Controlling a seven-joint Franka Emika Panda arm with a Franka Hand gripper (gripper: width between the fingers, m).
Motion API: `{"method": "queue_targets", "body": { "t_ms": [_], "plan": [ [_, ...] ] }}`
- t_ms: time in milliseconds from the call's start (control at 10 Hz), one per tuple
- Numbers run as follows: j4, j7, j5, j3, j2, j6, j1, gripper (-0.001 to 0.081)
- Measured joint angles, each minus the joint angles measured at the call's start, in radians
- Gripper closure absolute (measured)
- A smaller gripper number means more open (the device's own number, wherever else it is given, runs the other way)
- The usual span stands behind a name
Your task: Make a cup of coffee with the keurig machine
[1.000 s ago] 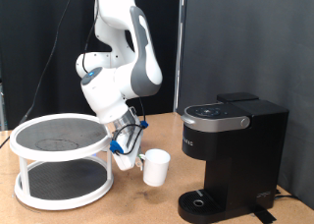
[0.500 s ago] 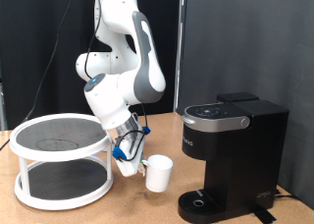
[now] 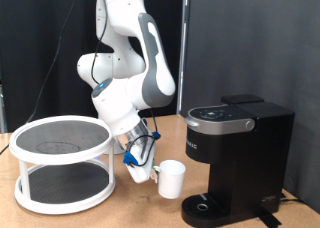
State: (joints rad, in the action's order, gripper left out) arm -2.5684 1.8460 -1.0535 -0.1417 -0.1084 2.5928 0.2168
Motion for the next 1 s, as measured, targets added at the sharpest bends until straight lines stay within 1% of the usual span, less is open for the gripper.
{"method": "queue_targets", "body": {
  "t_ms": [600, 1000],
  "plan": [
    [0.062, 0.001, -0.035, -0.046, -0.056, 0.030, -0.004, 0.0730],
    [0.087, -0.032, -0.088, -0.077, -0.076, 0.044, -0.004, 0.0730]
  ]
}}
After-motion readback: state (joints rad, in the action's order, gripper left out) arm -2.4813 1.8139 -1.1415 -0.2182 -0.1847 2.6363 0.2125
